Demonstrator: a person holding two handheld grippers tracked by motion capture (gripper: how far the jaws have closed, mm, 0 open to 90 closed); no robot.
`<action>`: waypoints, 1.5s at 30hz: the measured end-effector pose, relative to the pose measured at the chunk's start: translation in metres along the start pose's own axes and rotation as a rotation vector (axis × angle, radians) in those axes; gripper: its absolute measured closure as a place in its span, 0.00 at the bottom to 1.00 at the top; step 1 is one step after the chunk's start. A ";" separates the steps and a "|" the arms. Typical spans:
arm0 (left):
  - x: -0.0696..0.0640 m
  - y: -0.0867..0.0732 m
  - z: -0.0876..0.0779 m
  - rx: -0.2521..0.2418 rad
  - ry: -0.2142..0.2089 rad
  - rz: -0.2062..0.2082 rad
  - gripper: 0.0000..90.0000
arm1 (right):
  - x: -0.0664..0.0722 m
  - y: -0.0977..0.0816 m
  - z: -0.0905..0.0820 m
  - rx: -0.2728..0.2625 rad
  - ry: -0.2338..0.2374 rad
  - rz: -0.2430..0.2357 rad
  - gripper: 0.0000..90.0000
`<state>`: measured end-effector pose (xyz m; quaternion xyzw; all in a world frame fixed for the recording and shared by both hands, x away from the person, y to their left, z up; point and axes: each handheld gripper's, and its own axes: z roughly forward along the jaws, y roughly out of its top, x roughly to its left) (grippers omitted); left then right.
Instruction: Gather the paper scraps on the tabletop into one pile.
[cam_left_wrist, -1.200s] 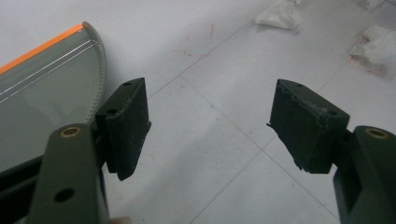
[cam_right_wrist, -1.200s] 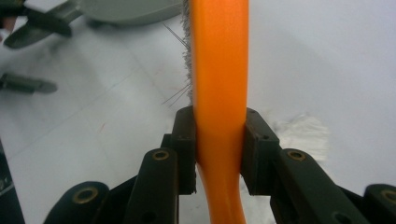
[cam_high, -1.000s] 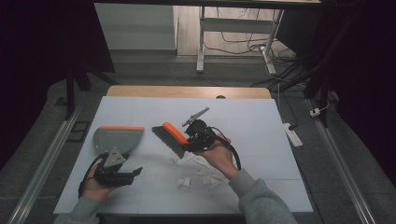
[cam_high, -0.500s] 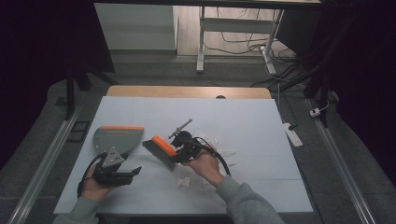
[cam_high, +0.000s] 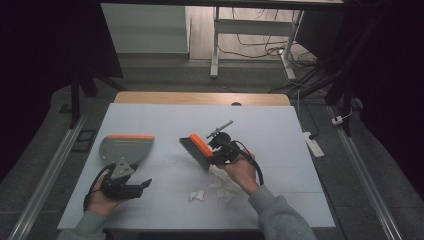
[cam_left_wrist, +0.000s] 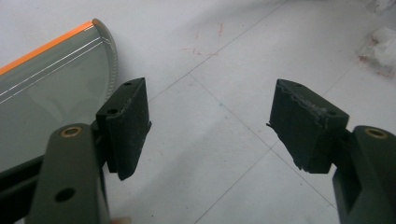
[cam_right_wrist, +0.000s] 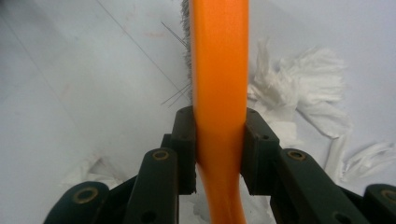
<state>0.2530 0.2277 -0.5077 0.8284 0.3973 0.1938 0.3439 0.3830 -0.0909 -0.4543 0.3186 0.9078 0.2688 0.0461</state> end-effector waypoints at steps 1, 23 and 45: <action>0.000 0.000 0.000 0.001 0.001 0.001 0.33 | 0.001 0.001 -0.004 -0.013 -0.001 -0.006 0.78; 0.001 -0.001 0.000 -0.003 0.007 -0.015 0.33 | 0.045 -0.027 -0.047 0.005 0.146 -0.169 0.78; 0.002 -0.001 0.001 -0.001 0.008 -0.018 0.32 | 0.047 -0.024 -0.005 0.259 0.078 -0.230 0.78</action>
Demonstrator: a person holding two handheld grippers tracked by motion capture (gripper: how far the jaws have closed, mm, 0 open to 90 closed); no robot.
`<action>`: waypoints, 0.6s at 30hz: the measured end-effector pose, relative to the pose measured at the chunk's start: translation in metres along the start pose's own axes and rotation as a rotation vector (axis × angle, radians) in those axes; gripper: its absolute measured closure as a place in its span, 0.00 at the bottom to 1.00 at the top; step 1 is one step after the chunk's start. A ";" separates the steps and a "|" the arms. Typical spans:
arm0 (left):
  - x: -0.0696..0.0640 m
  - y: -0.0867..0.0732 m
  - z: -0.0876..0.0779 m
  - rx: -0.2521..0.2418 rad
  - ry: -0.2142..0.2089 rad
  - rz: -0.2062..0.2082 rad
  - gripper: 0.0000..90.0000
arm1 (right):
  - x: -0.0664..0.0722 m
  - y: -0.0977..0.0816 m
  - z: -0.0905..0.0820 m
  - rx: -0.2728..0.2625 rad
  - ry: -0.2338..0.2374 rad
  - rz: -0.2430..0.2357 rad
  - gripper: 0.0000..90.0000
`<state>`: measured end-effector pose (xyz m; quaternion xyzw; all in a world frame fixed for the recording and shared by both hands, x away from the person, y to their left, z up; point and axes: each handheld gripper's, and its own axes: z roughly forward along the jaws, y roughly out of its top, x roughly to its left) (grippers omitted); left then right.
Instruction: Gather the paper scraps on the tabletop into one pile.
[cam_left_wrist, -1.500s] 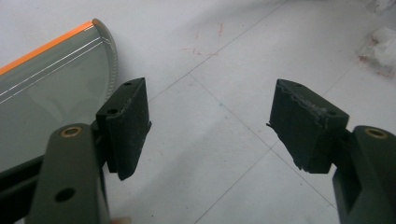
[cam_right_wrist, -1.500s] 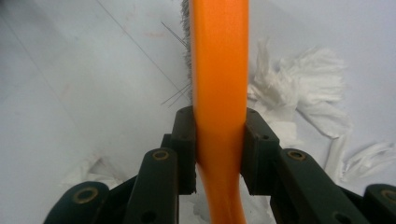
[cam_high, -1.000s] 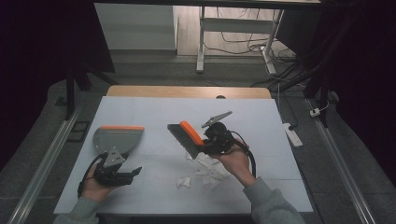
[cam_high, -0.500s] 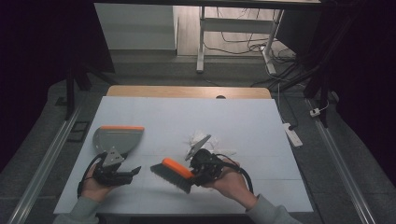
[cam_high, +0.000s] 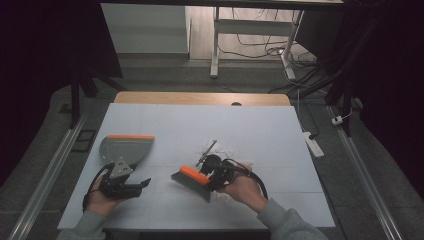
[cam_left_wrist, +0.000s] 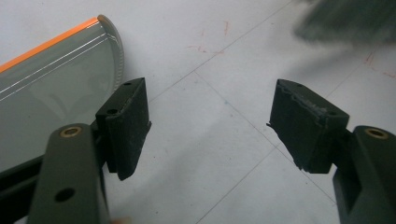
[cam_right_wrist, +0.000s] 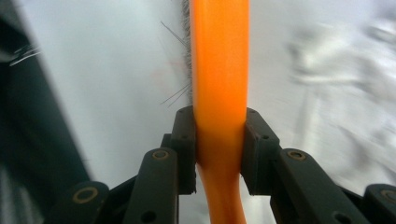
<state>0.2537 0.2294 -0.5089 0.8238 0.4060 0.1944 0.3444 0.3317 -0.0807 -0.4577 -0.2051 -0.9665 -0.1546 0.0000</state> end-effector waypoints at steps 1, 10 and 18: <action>-0.001 0.000 0.000 0.005 0.000 0.005 0.32 | -0.007 -0.002 -0.001 0.001 -0.011 0.019 0.78; -0.002 0.001 0.001 0.012 0.003 0.013 0.32 | -0.032 -0.012 -0.035 -0.144 -0.059 0.115 0.78; -0.003 0.001 0.001 0.013 0.002 0.020 0.32 | -0.030 -0.027 -0.067 -0.195 -0.098 0.109 0.78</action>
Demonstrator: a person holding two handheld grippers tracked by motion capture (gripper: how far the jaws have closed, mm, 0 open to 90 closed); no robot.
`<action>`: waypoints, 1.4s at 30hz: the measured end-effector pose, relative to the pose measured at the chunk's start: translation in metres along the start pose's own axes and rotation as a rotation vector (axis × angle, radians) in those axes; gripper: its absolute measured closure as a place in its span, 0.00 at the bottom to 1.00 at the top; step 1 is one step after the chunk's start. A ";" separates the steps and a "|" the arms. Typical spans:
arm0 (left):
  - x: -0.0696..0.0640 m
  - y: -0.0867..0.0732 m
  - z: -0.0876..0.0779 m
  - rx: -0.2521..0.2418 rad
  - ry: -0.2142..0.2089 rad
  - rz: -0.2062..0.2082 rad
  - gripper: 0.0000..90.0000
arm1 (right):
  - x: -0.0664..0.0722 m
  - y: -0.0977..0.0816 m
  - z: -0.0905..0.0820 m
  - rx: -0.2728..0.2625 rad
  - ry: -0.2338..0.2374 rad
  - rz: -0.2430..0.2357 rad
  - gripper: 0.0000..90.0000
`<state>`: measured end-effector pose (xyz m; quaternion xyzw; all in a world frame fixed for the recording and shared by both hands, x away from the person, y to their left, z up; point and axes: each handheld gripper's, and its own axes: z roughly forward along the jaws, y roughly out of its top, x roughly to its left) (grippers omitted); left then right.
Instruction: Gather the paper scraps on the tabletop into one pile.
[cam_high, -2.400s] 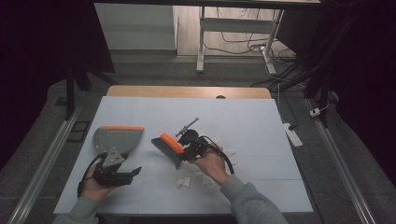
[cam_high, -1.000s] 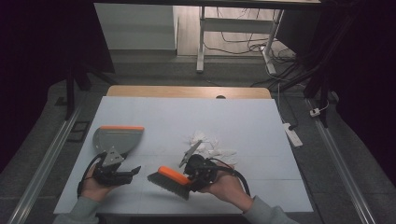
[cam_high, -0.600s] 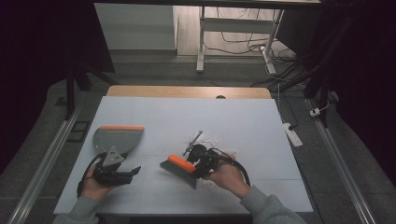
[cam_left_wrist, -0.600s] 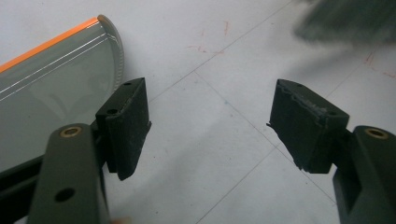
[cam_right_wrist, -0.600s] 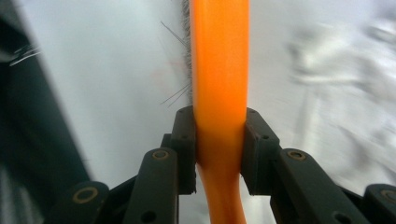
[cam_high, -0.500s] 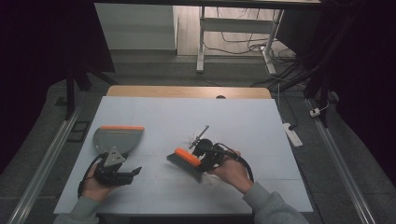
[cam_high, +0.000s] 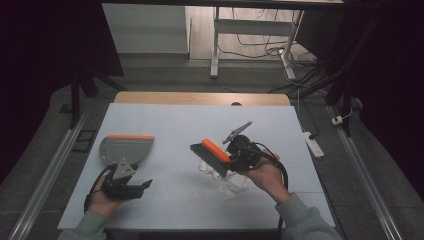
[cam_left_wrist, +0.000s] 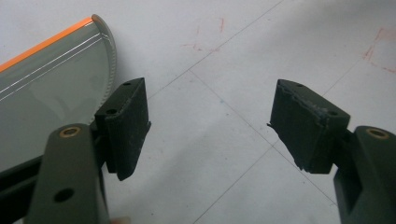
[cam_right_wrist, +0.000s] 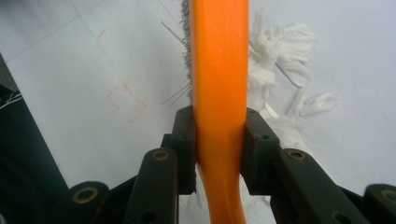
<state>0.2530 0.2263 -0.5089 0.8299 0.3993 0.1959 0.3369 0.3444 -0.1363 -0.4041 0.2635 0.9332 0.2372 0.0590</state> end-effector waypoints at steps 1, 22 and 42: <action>0.000 0.000 0.000 0.000 0.000 0.000 0.32 | -0.001 -0.002 -0.001 0.002 0.001 -0.004 0.78; -0.003 0.001 0.003 0.010 0.000 0.011 0.32 | 0.037 -0.046 0.026 0.251 0.073 -0.288 0.78; -0.002 0.001 0.003 0.011 -0.003 0.010 0.32 | 0.003 -0.018 0.011 0.042 -0.072 -0.192 0.78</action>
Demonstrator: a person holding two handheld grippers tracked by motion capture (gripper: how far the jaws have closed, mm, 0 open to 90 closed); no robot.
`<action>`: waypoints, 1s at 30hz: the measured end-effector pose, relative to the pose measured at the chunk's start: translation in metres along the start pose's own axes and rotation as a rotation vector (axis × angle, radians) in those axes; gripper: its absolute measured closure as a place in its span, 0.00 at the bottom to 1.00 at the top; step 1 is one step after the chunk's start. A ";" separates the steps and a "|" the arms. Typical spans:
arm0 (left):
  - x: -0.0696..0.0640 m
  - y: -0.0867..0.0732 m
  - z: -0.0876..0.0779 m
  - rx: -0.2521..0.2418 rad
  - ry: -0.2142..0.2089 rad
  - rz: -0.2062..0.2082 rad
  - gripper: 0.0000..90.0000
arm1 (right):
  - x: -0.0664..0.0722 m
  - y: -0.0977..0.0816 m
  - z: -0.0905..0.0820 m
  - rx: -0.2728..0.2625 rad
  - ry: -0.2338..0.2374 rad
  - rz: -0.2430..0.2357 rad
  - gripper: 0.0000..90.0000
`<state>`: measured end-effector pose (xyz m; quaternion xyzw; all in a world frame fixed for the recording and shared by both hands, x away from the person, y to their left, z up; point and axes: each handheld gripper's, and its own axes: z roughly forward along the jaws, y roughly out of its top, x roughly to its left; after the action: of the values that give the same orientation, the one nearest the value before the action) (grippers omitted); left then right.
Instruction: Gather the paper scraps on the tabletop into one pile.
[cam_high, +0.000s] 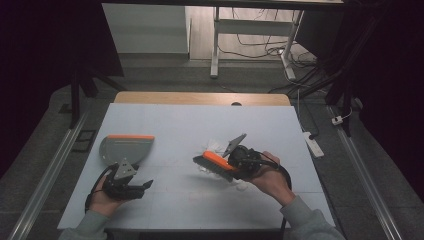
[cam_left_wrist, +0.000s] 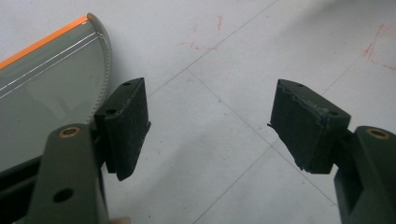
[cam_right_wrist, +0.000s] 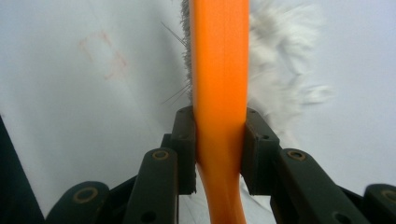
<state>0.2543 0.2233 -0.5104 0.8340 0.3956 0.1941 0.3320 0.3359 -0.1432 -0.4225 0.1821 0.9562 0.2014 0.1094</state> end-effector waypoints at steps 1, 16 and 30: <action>0.000 0.000 0.000 0.000 0.001 0.001 0.32 | -0.002 -0.002 -0.006 -0.020 -0.006 0.015 0.78; -0.001 0.000 0.000 -0.001 -0.001 0.003 0.32 | -0.065 -0.068 -0.020 0.058 -0.144 0.435 0.78; -0.003 0.001 0.000 0.000 -0.002 0.009 0.32 | -0.073 -0.061 0.008 0.163 -0.128 0.478 0.78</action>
<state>0.2527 0.2209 -0.5099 0.8361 0.3914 0.1946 0.3316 0.3860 -0.2210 -0.4455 0.4236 0.8902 0.1321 0.1037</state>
